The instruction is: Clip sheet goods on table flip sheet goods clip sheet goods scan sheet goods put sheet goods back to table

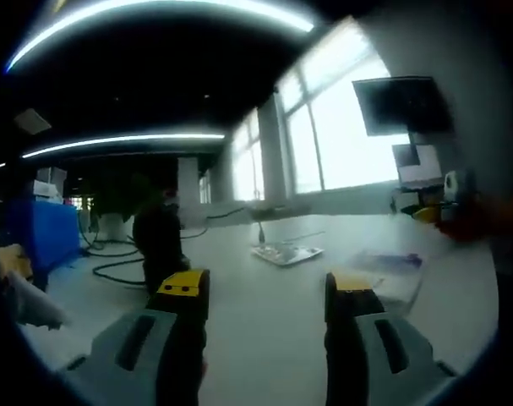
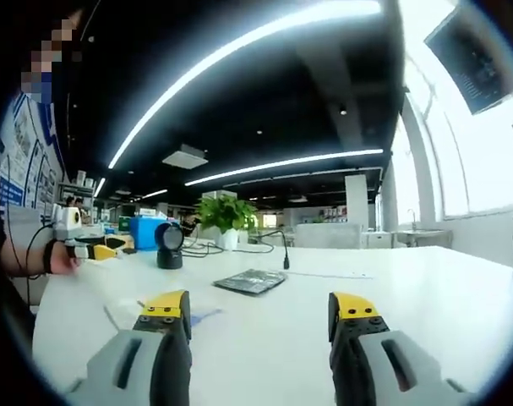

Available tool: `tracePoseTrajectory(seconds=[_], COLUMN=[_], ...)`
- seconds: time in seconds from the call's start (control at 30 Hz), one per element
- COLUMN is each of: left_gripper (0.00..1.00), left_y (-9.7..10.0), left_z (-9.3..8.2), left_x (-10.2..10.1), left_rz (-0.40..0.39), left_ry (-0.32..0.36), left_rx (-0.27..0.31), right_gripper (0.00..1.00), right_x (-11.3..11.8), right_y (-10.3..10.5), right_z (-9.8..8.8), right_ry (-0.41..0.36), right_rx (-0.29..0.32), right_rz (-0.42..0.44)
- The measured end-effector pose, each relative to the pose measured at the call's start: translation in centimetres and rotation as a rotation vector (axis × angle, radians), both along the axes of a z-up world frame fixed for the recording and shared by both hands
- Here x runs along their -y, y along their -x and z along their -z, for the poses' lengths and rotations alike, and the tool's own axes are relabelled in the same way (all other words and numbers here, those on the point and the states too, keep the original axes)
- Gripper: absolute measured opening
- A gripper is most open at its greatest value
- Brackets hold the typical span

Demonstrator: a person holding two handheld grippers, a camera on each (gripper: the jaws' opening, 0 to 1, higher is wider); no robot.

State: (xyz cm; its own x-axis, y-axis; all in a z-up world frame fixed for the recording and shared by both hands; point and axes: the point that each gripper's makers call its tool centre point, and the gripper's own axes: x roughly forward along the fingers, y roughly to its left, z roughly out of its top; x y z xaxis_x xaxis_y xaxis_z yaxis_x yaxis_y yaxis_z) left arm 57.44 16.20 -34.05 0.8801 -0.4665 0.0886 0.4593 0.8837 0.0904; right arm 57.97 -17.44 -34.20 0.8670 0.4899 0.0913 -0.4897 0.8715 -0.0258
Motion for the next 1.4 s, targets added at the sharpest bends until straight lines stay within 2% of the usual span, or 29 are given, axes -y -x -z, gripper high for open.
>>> tracePoseTrajectory(seconds=[0.2,0.57,0.87,1.23,1.33,1.4], left_gripper=[0.47,0.47,0.46,0.46,0.46,0.46], left_y=[0.0,-0.2,-0.1,-0.5,-0.4,-0.3], left_z=[-0.3,0.0,0.5,0.5,0.5,0.6], left_x=[-0.4,-0.5,0.3,-0.4,-0.4,-0.3], left_rz=[-0.006,-0.015,0.018,-0.004,-0.021,-0.032], left_ry=[0.026,0.018,0.008,0.066,0.043,0.003], left_rx=[0.006,-0.003,-0.027,-0.053,-0.045,-0.034], right_gripper=[0.6,0.59,0.58,0.6,0.6,0.6], right_x=[0.6,0.8,1.0,0.4,0.2,0.2], right_y=[0.0,-0.2,-0.2,0.5,0.6,0.5], right_z=[-0.4,-0.2,-0.5,-1.1,-1.1,-0.9], right_ry=[-0.021,-0.022,-0.027,-0.027,-0.026,-0.018], right_rx=[0.01,0.004,0.017,0.053,0.05,0.045], right_rz=[0.017,0.016,0.015,-0.023,-0.029,-0.029])
